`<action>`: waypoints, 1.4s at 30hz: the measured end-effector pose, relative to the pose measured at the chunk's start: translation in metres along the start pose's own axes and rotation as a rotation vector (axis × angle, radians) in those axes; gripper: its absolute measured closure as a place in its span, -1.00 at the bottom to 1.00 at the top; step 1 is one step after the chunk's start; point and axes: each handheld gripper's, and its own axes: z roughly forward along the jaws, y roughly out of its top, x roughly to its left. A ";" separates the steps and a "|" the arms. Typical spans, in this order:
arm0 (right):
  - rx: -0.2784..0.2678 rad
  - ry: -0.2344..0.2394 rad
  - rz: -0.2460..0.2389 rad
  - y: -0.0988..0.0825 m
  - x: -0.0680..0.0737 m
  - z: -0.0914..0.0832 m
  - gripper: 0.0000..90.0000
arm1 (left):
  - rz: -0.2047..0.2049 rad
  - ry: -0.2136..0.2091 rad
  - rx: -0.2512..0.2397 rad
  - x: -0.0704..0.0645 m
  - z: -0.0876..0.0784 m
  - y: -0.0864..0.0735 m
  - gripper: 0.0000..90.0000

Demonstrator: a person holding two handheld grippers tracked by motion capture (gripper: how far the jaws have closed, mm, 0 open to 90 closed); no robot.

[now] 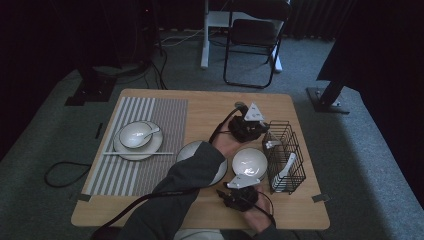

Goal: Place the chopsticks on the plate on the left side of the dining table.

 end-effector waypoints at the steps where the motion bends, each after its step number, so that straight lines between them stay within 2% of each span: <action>1: 0.001 0.000 0.000 0.000 0.000 0.000 0.34 | -0.003 -0.009 -0.005 0.000 -0.002 0.001 0.87; 8: 0.002 0.001 -0.002 0.000 0.001 0.000 0.34 | 0.019 -0.020 -0.030 -0.003 -0.013 0.007 0.87; 16: 0.003 0.001 -0.001 0.000 0.001 0.000 0.34 | 0.020 -0.029 -0.046 -0.002 -0.023 0.011 0.87; 26: 0.005 0.000 -0.003 0.000 0.001 0.001 0.34 | 0.005 -0.028 -0.064 0.006 -0.038 0.008 0.87; 39: 0.010 0.006 -0.004 0.000 0.002 0.002 0.34 | 0.028 -0.015 -0.063 0.011 -0.057 0.002 0.87; 42: 0.010 0.005 -0.004 0.000 0.002 0.002 0.34 | 0.017 -0.031 -0.064 0.014 -0.061 0.003 0.87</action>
